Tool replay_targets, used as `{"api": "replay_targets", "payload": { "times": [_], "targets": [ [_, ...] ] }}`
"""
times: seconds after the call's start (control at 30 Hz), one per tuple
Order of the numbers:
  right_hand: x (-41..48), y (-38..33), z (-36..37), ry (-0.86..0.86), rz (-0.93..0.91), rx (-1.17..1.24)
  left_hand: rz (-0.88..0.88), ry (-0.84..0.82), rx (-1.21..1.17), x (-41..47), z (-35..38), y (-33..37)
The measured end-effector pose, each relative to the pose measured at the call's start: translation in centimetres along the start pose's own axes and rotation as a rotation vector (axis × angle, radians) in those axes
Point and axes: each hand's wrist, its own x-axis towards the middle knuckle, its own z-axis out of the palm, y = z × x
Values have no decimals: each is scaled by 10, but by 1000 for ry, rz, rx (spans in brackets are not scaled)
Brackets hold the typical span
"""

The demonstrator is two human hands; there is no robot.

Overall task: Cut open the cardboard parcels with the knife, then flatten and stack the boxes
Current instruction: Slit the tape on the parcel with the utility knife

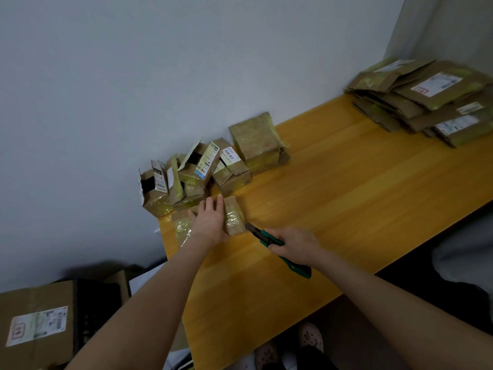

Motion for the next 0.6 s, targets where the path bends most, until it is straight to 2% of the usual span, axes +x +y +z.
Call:
{"api": "replay_targets", "payload": {
  "times": [0.1, 0.2, 0.3, 0.37, 0.47, 0.6],
  "targets": [
    [4, 7, 6, 167, 70, 333, -16, 4, -1, 4, -1, -3],
    [19, 16, 3, 286, 205, 428, -118, 52, -103, 6, -8, -1],
    [46, 24, 1, 256, 284, 483, -275, 80, -287, 7, -12, 2],
    [65, 27, 4, 197, 339, 487, -322, 9, -362, 5, -3, -2],
    [90, 25, 14, 152, 390, 465, -283, -183, -590, 0, 20, -16],
    [111, 22, 20, 157, 449, 370, -244, -213, -651, -2, 31, -24]
  ]
}}
